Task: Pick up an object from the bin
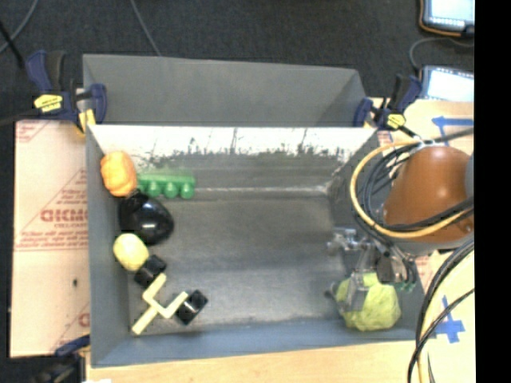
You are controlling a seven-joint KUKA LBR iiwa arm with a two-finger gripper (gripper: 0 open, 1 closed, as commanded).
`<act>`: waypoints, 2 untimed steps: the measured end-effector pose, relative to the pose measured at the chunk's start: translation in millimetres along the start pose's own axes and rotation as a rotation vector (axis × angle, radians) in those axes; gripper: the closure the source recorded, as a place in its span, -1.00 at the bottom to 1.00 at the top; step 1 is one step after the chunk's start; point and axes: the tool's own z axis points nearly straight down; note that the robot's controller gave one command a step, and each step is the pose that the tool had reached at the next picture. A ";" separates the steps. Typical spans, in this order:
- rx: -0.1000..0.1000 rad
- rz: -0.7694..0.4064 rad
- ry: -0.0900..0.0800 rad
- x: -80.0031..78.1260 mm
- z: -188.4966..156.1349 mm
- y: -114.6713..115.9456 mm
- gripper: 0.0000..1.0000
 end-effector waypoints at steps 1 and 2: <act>-0.007 -0.087 0.004 4.5 43.3 -22.4 -1.00; -0.012 -0.146 -0.005 6.2 57.4 -28.8 -1.00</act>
Offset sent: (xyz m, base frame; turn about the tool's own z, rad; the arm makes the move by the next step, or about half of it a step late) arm -0.0096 -0.0359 -0.0590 -0.1463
